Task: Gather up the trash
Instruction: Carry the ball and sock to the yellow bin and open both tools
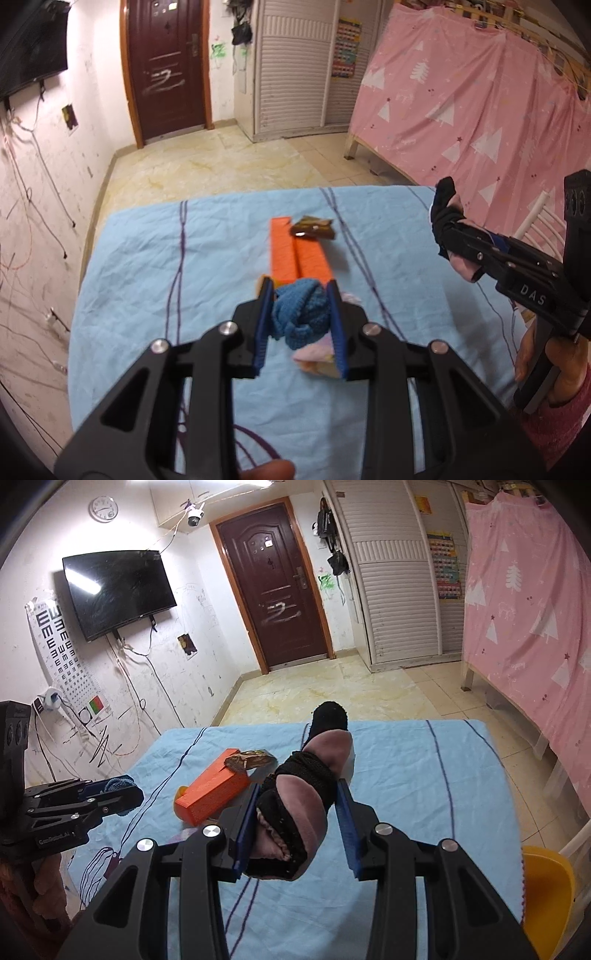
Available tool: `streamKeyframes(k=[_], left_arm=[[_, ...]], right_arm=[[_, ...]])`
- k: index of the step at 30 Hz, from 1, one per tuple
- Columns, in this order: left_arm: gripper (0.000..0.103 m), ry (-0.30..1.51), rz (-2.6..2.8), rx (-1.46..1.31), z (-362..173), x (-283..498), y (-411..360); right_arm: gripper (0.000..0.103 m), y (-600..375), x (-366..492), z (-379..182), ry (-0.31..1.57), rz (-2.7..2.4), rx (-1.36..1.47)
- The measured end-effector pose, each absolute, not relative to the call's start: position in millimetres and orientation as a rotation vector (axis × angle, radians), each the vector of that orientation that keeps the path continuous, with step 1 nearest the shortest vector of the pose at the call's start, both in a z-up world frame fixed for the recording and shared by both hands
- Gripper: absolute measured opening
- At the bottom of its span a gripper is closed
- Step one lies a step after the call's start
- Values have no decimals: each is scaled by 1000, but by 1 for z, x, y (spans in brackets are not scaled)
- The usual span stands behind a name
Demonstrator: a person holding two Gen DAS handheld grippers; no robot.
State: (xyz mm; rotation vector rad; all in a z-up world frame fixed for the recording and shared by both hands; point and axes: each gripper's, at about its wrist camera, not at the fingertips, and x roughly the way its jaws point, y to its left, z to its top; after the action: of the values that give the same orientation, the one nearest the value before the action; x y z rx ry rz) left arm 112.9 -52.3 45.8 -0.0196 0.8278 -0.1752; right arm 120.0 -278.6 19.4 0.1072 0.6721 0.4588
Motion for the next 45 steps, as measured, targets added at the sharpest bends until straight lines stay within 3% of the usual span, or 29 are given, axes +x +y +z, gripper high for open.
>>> streamKeyframes(k=[42,45], left_arm=[[27,874,-453,189,45,120,-287],[27,883,-483,186,43,120,-307]], right_arm=[[34,-521,65,-28,591,159,353],[40,-532,67,-40,617,141,364]])
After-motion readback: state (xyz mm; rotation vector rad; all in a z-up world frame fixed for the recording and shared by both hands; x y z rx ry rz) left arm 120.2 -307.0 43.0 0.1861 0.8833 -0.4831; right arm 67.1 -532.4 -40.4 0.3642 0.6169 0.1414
